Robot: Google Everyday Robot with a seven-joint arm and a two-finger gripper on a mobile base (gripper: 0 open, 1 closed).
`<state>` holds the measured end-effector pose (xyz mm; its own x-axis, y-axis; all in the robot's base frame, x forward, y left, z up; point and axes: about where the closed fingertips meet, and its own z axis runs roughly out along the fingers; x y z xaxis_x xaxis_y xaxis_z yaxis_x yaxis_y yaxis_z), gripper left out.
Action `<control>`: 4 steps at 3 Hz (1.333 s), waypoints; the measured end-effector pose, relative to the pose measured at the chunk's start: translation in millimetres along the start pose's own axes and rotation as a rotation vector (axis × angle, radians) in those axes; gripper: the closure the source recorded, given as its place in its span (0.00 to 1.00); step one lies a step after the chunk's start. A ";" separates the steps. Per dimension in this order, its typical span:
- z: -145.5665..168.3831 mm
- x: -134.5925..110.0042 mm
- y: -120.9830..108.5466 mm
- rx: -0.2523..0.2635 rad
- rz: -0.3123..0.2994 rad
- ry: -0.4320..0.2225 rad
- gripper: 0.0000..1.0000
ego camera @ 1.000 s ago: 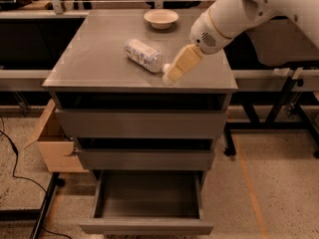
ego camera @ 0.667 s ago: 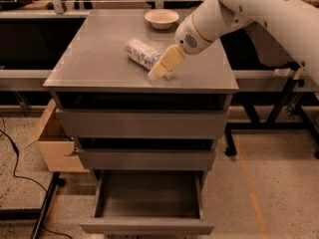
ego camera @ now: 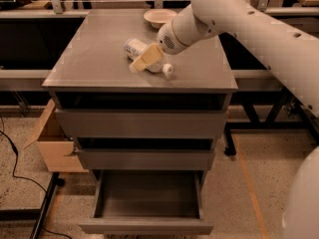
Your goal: Place blue plastic bottle into bottom drawer
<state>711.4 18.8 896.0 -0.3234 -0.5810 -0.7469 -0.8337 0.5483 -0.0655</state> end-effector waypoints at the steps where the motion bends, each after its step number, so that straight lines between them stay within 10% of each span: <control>1: 22.6 -9.0 -5.9 0.020 0.034 -0.017 0.00; 2: 40.8 -10.9 -16.0 0.032 0.073 -0.019 0.00; 4: 55.8 -9.9 -27.4 0.044 0.082 -0.013 0.39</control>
Offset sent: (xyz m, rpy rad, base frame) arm 0.0568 0.0245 -0.0258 0.0588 0.0278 -0.1205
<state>762.4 43.1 868.3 -0.3838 -0.5257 -0.7592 -0.7839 0.6200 -0.0330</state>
